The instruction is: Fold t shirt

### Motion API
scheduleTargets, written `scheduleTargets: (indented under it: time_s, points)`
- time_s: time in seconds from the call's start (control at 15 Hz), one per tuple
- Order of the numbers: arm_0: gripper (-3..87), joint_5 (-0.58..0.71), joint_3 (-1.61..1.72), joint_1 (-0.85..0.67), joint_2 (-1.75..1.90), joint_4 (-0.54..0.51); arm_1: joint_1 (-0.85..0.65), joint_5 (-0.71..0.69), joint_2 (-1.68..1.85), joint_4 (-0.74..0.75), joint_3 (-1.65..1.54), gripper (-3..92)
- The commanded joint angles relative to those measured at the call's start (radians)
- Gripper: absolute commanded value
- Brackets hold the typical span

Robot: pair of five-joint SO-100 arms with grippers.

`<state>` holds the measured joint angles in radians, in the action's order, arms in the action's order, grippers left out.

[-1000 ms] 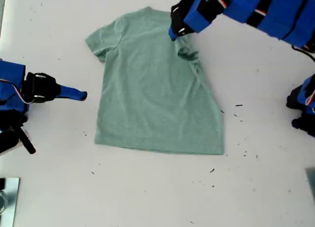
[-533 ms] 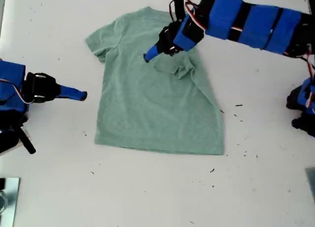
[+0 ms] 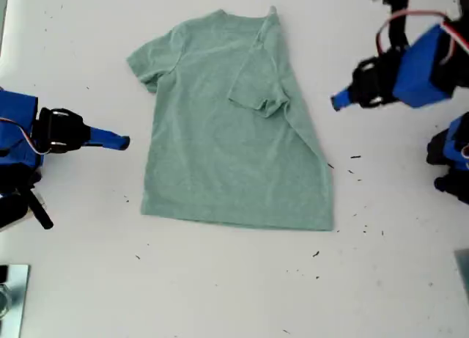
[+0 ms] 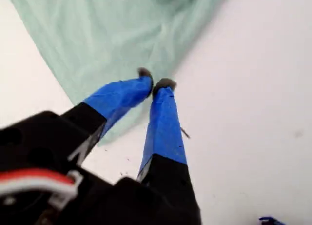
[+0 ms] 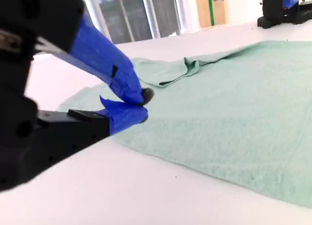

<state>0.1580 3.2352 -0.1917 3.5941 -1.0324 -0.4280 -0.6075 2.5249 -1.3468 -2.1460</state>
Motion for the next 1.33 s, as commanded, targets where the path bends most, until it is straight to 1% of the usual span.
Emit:
scheduleTargets:
  time_s: [0.0,0.07,0.13,0.2,0.27,0.4,0.47,0.53,0.6,0.67,0.73,0.8,0.87,1.0,1.07,1.13,1.2,1.27]
  points:
    - [-0.1,0.000,0.014,0.003,0.002,0.011,0.038,0.135,0.420,0.127,-0.560,2.4]
    - [-0.1,-0.003,0.014,-0.002,0.002,0.011,0.052,0.170,0.632,0.106,-0.732,2.4]
    - [-0.2,-0.011,0.014,-0.009,-0.006,0.011,0.048,0.184,0.885,-0.002,-0.856,2.4]
    - [-0.2,-0.034,0.014,-0.008,0.000,0.009,0.060,0.196,0.986,-0.037,-0.930,2.4]
    - [-0.2,-0.083,0.003,0.003,0.003,0.015,0.063,0.195,0.962,-0.037,-0.937,2.4]
    - [-0.2,-0.153,-0.077,0.029,-0.025,0.077,0.026,0.158,0.973,-0.032,-0.940,2.4]
    - [-0.2,-0.176,-0.198,0.015,-0.149,0.055,0.025,0.158,0.973,-0.029,-0.942,2.4]
    - [-0.2,-0.166,-0.393,-0.021,-0.370,-0.012,0.028,0.164,0.973,-0.029,-0.942,2.4]
    - [-0.2,-0.091,-0.586,-0.095,-0.583,-0.091,0.029,0.166,0.973,-0.029,-0.942,2.4]
    - [-0.2,0.014,-0.773,-0.201,-0.769,-0.192,0.029,0.164,0.973,-0.028,-0.942,2.4]
    - [-0.2,0.143,-0.942,-0.331,-0.928,-0.288,0.031,0.164,0.973,-0.028,-0.943,2.4]
    - [-0.2,0.262,-1.086,-0.446,-1.062,-0.350,0.034,0.164,0.974,-0.026,-0.943,2.4]
    - [-0.2,0.362,-1.213,-0.551,-1.184,-0.391,0.035,0.164,0.974,-0.026,-0.943,2.4]
    - [-0.2,0.502,-1.404,-0.678,-1.425,-0.423,0.035,0.164,0.977,-0.026,-0.943,2.2]
    - [11.4,0.534,-1.482,-0.692,-1.523,-0.436,0.037,0.166,0.977,-0.026,-0.943,2.2]
    - [26.3,0.549,-1.565,-0.673,-1.603,-0.460,0.041,0.169,0.977,-0.026,-0.943,2.2]
    - [31.1,0.563,-1.632,-0.653,-1.666,-0.468,0.043,0.170,0.977,-0.026,-0.943,2.2]
    - [33.1,0.578,-1.674,-0.649,-1.730,-0.472,0.043,0.170,0.977,-0.026,-0.943,2.2]
